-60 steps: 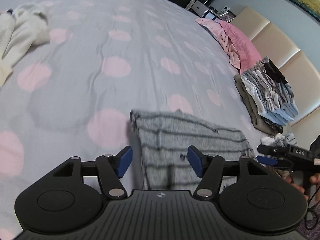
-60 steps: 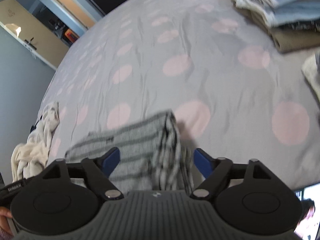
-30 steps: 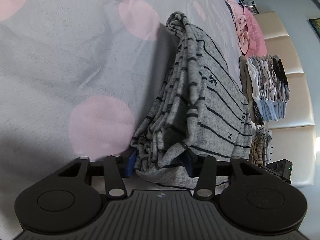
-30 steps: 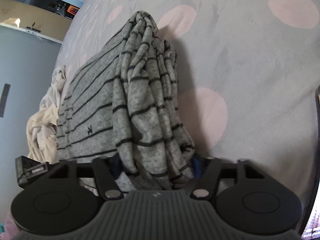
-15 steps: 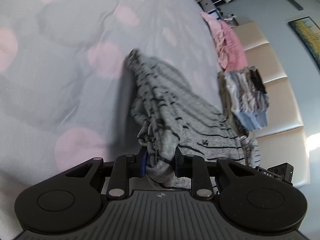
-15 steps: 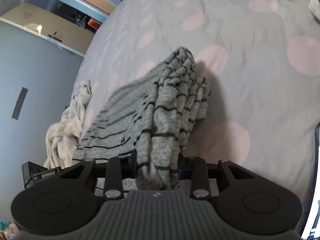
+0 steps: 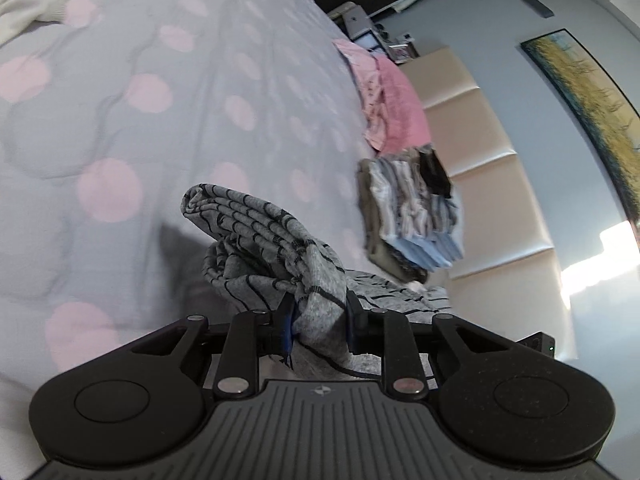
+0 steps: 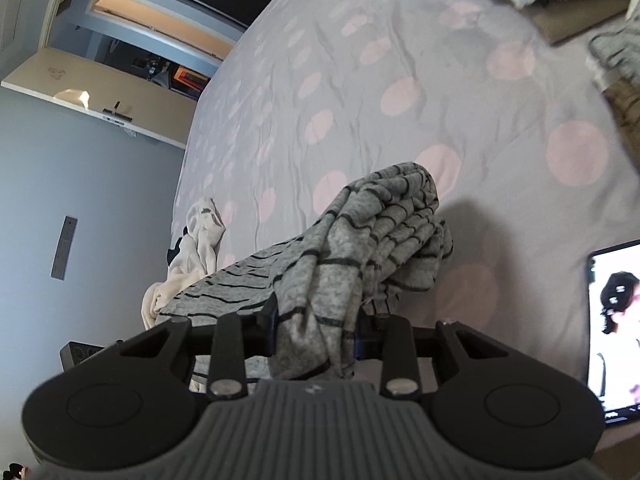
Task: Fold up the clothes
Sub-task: 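Lift the folded garment with both grippers and carry it to the clothes stack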
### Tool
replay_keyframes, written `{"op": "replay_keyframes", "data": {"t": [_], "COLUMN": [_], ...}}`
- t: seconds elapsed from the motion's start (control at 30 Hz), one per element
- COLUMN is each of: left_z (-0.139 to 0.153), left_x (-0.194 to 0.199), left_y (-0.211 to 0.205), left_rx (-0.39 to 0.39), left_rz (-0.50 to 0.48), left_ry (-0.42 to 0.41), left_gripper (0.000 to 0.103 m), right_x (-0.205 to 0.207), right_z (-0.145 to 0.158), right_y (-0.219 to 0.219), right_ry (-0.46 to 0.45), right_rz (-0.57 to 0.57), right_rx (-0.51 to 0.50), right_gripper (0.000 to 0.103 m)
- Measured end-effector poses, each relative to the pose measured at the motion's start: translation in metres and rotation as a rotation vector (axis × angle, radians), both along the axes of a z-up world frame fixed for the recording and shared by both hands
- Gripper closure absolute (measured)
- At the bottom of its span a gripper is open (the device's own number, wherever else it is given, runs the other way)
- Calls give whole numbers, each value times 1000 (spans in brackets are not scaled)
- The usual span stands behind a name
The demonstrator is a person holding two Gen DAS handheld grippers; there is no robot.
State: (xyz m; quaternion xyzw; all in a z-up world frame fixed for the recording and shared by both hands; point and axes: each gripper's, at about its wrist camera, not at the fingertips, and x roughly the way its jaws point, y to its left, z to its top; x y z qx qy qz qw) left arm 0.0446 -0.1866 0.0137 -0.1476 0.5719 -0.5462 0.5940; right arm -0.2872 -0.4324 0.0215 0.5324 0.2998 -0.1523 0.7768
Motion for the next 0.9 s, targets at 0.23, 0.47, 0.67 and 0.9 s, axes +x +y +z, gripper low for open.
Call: {"op": "replay_keyframes", "data": {"t": [0.23, 0.47, 0.67, 0.9], "left_z": [21, 46, 78, 126], "left_x": [-29, -60, -69, -91], "left_y": [-51, -122, -176, -232], "left_rx": [-60, -96, -134, -203], "left_rz": [-78, -139, -142, -132], "left_ry": [17, 42, 35, -23], "left_gripper": [82, 82, 82, 82], "right_x": [-44, -87, -99, -103], "right_z": [50, 97, 129, 178], "right_y": [-20, -61, -114, -177], "right_ry": [24, 55, 47, 2], "right_rz": [-52, -123, -165, -181], "right_rx": [-90, -182, -212, -334], "right_gripper": [68, 68, 68, 68]}}
